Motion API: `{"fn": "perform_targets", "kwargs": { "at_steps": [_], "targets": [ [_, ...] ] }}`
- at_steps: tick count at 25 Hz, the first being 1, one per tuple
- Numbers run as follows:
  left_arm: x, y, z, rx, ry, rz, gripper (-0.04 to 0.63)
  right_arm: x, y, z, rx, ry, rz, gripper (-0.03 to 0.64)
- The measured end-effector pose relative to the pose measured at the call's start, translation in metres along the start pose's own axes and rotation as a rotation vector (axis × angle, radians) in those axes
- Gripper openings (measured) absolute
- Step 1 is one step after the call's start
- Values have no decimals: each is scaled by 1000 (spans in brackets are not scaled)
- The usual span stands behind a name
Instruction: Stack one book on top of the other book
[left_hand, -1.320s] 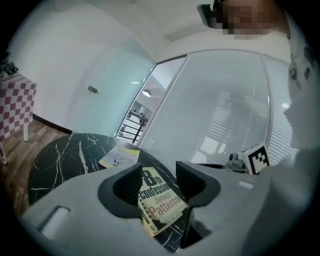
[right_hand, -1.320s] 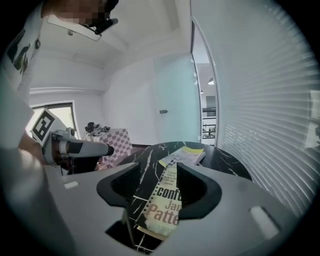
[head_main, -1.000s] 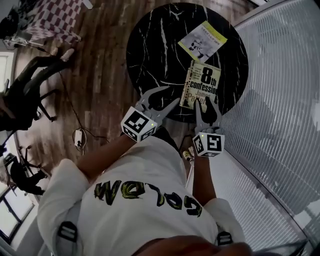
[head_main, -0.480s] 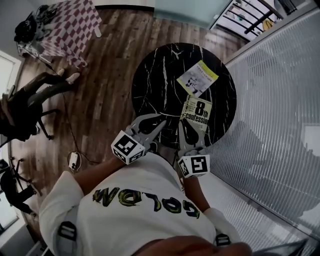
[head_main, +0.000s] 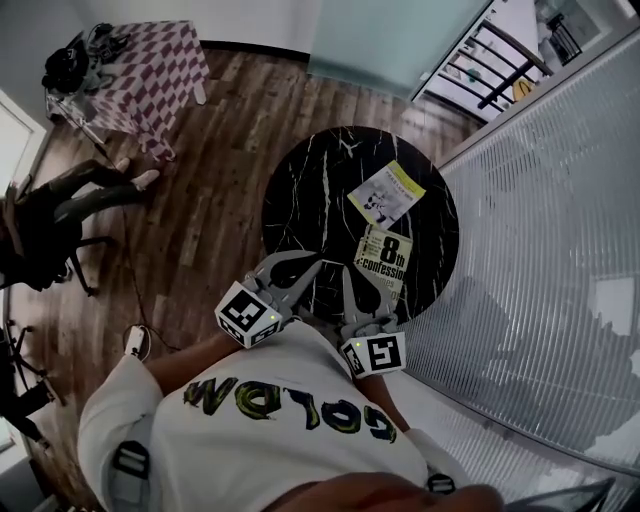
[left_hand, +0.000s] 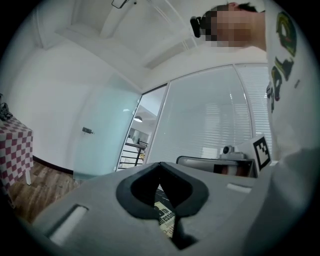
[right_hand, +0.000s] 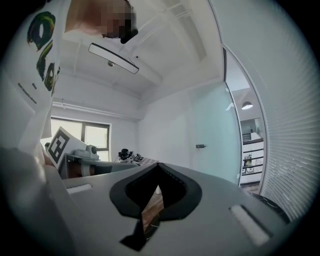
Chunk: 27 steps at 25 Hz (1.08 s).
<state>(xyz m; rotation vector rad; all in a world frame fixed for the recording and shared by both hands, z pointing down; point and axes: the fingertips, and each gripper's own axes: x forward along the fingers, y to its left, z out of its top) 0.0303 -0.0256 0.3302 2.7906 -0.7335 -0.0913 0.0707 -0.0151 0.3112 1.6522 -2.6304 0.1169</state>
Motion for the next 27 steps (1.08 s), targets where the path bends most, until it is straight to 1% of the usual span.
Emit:
{"fn": "perform_targets", "kwargs": {
  "at_steps": [4, 7, 10, 15, 27],
  "targets": [
    [-1, 1, 0, -6, -3, -1, 3, 4, 6, -1, 13, 4, 3, 2],
    [1, 2, -2, -1, 12, -4, 2, 7, 9, 0, 13, 3, 11, 2],
    [2, 3, -5, 5, 30, 10, 3, 9, 9, 1, 8, 1, 10, 2],
    [1, 1, -5, -7, 25, 17, 2, 4, 7, 0, 22, 2, -2, 2],
    [2, -4, -9, -8, 20, 20, 2, -2, 6, -1, 9, -11, -9, 2]
  ]
}}
